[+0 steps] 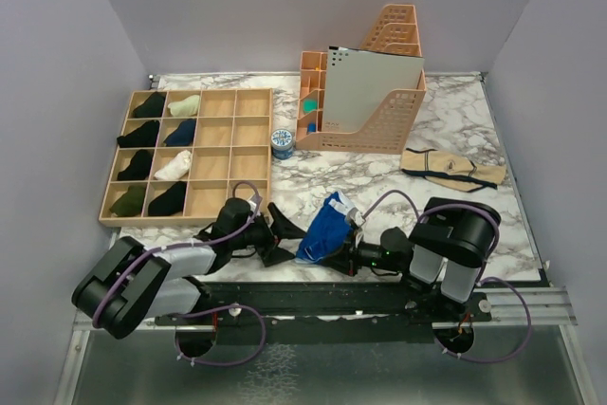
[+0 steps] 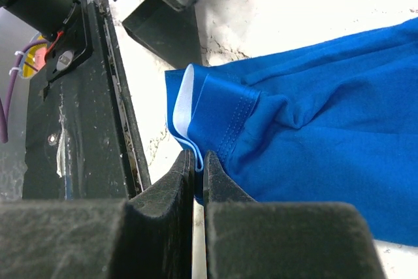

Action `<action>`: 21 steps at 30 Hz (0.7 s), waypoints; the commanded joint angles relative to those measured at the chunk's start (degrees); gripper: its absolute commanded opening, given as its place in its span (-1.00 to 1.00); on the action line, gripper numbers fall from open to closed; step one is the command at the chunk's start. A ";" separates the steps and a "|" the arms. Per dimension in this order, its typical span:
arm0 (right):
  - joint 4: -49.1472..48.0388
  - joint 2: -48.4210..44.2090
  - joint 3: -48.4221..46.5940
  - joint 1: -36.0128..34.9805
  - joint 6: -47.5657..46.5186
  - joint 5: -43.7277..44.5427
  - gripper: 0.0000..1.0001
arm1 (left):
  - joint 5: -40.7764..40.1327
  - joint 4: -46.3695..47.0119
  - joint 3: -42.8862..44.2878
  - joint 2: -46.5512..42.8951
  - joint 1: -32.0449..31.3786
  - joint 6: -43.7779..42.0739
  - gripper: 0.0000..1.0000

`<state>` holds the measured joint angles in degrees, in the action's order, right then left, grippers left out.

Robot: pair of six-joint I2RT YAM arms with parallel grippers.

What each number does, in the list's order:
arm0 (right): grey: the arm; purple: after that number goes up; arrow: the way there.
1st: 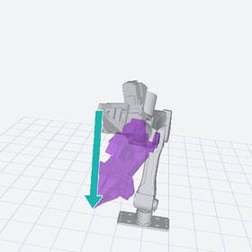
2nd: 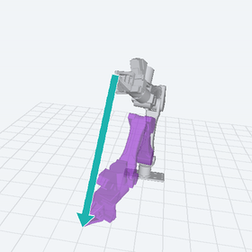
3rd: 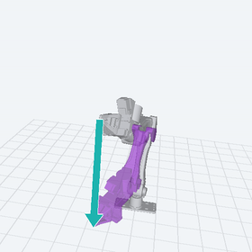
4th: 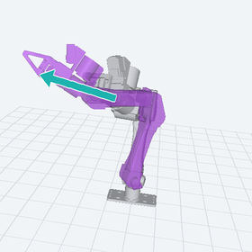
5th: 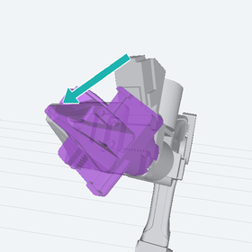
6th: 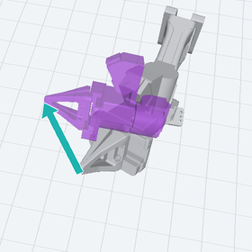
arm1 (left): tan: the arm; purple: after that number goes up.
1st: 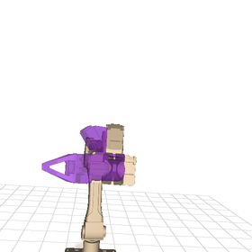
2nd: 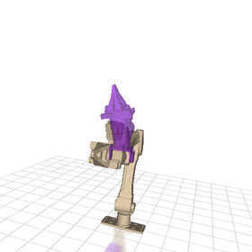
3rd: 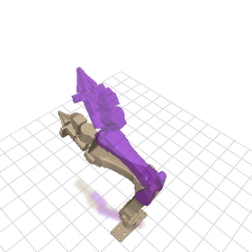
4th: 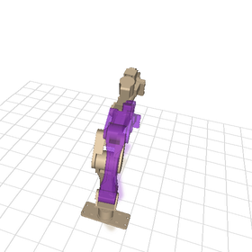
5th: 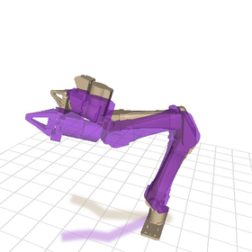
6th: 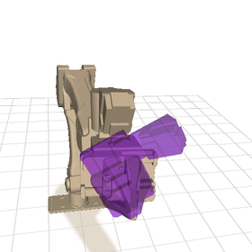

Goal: Roll the underwear
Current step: Roll the underwear to the center of the board.

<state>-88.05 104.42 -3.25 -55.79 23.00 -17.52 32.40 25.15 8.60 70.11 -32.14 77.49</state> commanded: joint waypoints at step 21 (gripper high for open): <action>3.01 -4.65 -1.67 -0.08 -11.44 -4.99 -0.99 | -8.99 -15.81 3.89 5.59 -3.50 0.65 0.70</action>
<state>-85.38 98.85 -4.60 -55.79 13.54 -20.05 31.53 27.59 14.00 79.90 -35.07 80.93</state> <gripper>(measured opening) 0.088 0.844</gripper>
